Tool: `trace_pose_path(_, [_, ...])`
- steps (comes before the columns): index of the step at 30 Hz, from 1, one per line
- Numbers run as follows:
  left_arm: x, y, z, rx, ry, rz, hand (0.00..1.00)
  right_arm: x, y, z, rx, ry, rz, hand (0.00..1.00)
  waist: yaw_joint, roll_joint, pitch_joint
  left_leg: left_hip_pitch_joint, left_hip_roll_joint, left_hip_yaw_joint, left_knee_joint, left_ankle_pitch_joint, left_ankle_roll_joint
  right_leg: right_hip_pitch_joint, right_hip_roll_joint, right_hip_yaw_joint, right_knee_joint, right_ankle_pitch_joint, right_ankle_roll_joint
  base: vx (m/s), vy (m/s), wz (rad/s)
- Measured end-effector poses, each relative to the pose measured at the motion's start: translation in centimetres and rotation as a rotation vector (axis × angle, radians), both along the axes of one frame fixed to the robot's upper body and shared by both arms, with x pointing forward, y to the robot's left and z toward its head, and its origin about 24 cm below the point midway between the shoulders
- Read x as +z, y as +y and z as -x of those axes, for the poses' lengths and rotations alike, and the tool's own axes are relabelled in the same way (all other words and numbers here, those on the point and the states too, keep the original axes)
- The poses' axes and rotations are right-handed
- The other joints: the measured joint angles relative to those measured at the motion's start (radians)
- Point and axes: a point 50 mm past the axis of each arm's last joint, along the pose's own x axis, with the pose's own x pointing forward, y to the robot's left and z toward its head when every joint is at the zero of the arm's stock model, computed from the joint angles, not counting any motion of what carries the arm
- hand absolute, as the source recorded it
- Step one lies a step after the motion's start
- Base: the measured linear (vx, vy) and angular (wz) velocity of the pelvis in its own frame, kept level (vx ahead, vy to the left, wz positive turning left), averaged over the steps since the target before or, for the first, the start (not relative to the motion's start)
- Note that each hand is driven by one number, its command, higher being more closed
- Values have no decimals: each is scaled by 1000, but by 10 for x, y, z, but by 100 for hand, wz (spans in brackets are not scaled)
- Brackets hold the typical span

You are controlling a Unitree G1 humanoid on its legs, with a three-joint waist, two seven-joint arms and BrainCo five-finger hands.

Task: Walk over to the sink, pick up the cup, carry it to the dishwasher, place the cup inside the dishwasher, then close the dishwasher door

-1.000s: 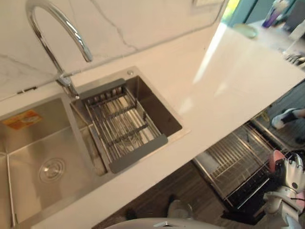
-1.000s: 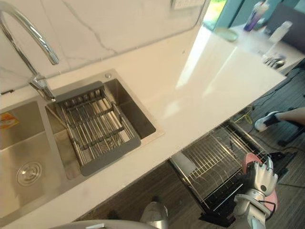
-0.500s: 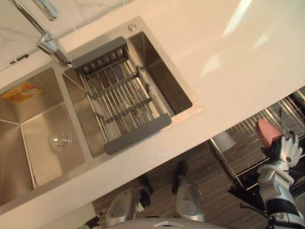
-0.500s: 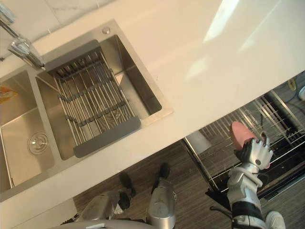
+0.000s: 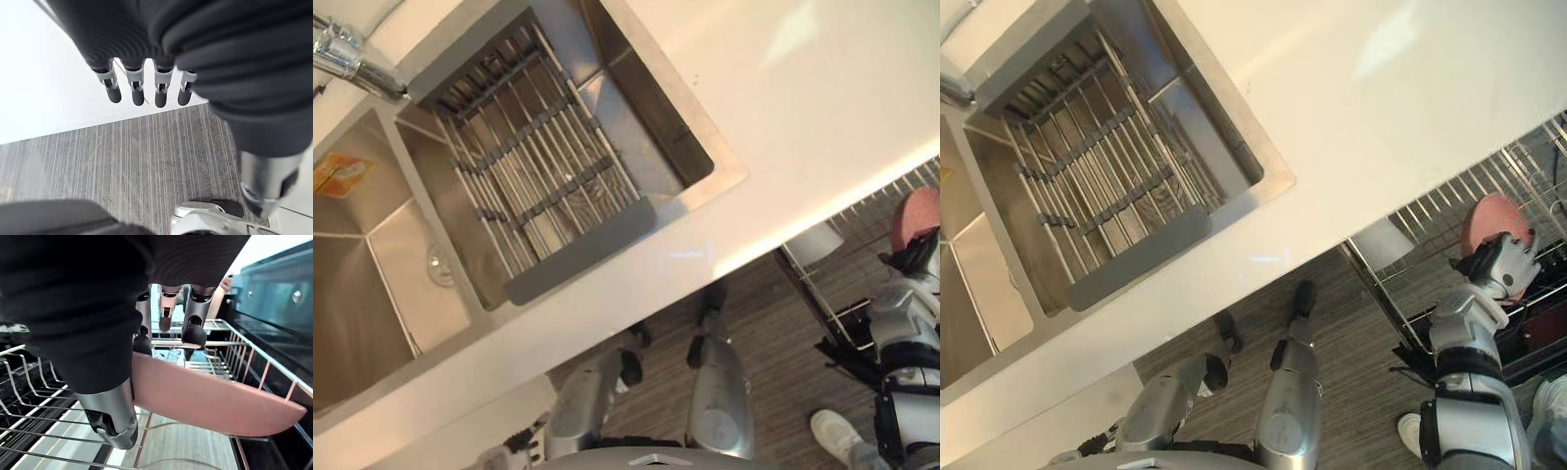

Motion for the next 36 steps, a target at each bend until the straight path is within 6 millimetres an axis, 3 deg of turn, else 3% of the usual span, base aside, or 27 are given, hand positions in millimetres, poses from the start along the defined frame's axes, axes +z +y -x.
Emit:
trace_pose_path(4, [-1,-12,-1,22,-5,54,0,-23,1,4,2,-33,-279,0,0,1,0,3,-2,-3,-2,0,-1,-2,2,16,-9,8,-1,11,-4,-12])
trace_pose_path(10, [-2,-11,0,34,-19,48,0,-46,54,-6,261,-130,-533,0,-13,-3,2,26,-1,-32,-2,-3,-6,22,4,12,-10,8,0,4,-2,1])
trace_pose_path(12, [-1,-10,-1,38,-30,39,0,-44,70,-3,329,-225,-606,0,-19,-11,7,59,2,-48,-2,-19,-29,62,5,0,-13,2,5,12,4,9])
trace_pose_path(14, [0,-7,-4,39,-48,20,0,-38,82,4,425,-294,-658,0,-24,-22,14,93,8,-53,1,-38,-50,101,9,-5,-13,-3,6,10,-3,7])
trace_pose_path(18, [0,4,-4,91,-45,-27,0,-27,108,20,557,-432,-693,0,-45,-85,-3,131,37,-54,33,-74,-26,164,27,-25,-10,-17,3,13,-28,3])
trace_pose_path(24, [-1,21,12,173,19,-61,0,-1,65,60,396,-653,-598,0,-50,-168,-92,210,70,-34,32,-91,-7,246,63,-20,-16,-28,-14,78,-37,-8])
trace_pose_path(28, [-2,24,28,228,98,-47,0,7,10,99,155,-751,-537,0,-70,-194,-153,272,89,1,33,-98,-21,304,80,-29,-24,-43,-17,109,-22,2])
trace_pose_path(31, [-2,25,35,292,128,-22,0,-9,-30,131,-38,-826,-633,0,-80,-202,-185,287,96,8,31,-101,-26,325,85,-35,-34,-50,-16,13,-4,2])
trace_pose_path(32, [-3,23,40,309,143,-10,0,-25,-46,152,-145,-875,-715,0,-92,-202,-203,285,97,9,29,-102,-26,329,85,-47,-38,-55,-14,-23,2,10])
trace_pose_path(34, [-3,23,43,336,154,-3,0,-49,-53,174,-247,-908,-810,0,-95,-204,-212,285,98,12,23,-101,-27,333,85,-51,-37,-61,-12,-56,7,5])
trace_pose_path(36, [-4,23,49,375,174,5,0,-87,-50,206,-379,-907,-927,0,-98,-208,-228,286,99,15,13,-102,-29,335,85,-54,-37,-69,-10,-77,13,-1])
